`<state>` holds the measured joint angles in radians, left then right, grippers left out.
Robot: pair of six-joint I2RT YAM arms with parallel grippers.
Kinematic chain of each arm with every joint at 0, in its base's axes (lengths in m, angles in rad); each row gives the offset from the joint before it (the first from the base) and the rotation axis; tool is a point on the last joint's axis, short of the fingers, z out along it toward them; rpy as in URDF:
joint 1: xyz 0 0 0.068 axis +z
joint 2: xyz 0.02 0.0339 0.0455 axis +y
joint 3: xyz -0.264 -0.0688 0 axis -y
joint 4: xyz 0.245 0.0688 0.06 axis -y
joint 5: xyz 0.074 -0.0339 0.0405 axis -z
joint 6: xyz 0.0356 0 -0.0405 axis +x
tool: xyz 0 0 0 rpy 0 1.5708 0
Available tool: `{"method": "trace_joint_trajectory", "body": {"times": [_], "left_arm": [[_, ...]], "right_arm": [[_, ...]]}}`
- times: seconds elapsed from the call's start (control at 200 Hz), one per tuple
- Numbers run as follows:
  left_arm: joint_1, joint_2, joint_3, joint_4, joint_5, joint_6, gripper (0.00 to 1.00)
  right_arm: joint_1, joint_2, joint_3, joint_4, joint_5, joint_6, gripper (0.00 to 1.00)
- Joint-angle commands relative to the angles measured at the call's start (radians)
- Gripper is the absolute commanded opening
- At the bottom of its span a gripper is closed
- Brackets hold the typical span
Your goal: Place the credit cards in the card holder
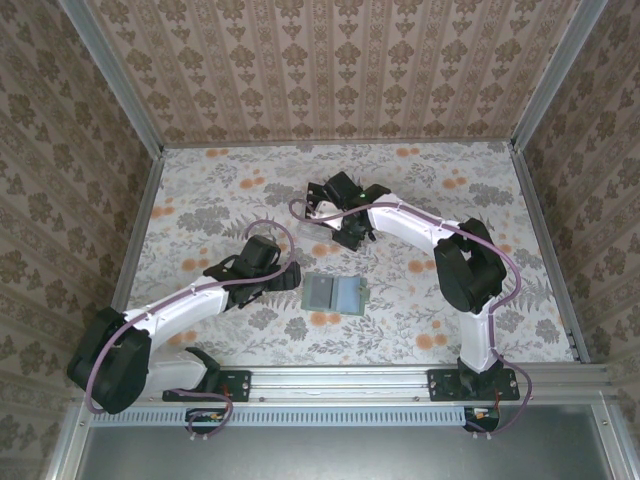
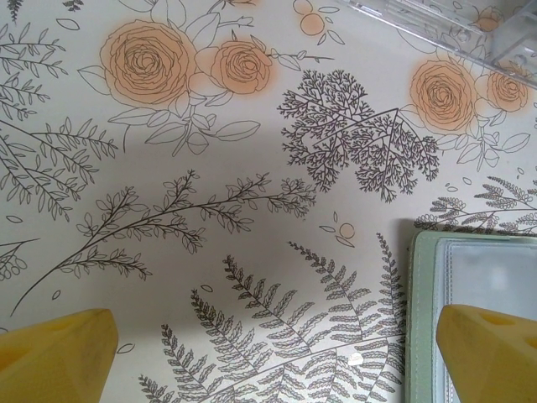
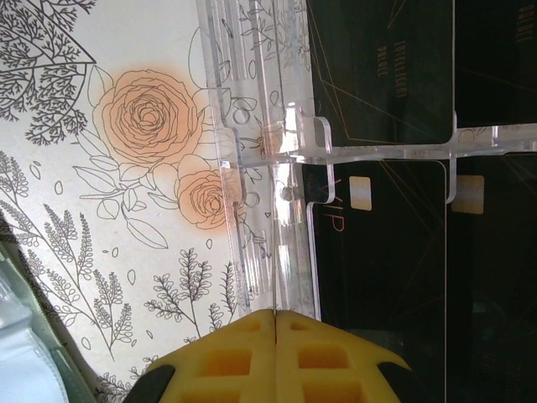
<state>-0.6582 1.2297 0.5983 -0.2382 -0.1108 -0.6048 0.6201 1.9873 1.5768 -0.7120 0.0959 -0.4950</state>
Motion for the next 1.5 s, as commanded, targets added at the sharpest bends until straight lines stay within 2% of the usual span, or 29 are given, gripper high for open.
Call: {"method": "trace_joint_trajectory", "body": {"times": [0.0,0.47,0.64,0.845,1.015,1.16,1.32,1.495], "left_arm": [[0.008,-0.003,0.023,0.004,0.007,0.023,1.00],[0.006,-0.004,0.021,0.009,0.011,0.018,1.00],[0.006,-0.014,0.020,0.006,0.007,0.020,1.00],[-0.001,-0.018,0.015,0.007,0.003,0.023,1.00],[-0.015,-0.016,0.014,0.005,-0.004,0.036,1.00],[-0.033,-0.005,0.022,-0.002,-0.021,0.055,1.00],[-0.067,0.012,0.033,-0.010,-0.048,0.082,1.00],[-0.107,0.043,0.043,-0.006,-0.071,0.102,1.00]], "right_arm": [[-0.002,-0.059,0.022,-0.048,-0.034,0.012,0.00],[0.000,-0.204,-0.053,-0.010,-0.084,0.130,0.00],[0.008,-0.289,-0.105,0.042,-0.141,0.257,0.00],[0.021,-0.430,-0.267,0.171,-0.267,0.491,0.00],[0.023,-0.558,-0.490,0.423,-0.378,0.765,0.00],[0.030,-0.659,-0.724,0.705,-0.405,1.029,0.00],[0.050,-0.733,-0.938,0.951,-0.331,1.241,0.00],[0.093,-0.806,-1.108,1.106,-0.193,1.369,0.00]]}}
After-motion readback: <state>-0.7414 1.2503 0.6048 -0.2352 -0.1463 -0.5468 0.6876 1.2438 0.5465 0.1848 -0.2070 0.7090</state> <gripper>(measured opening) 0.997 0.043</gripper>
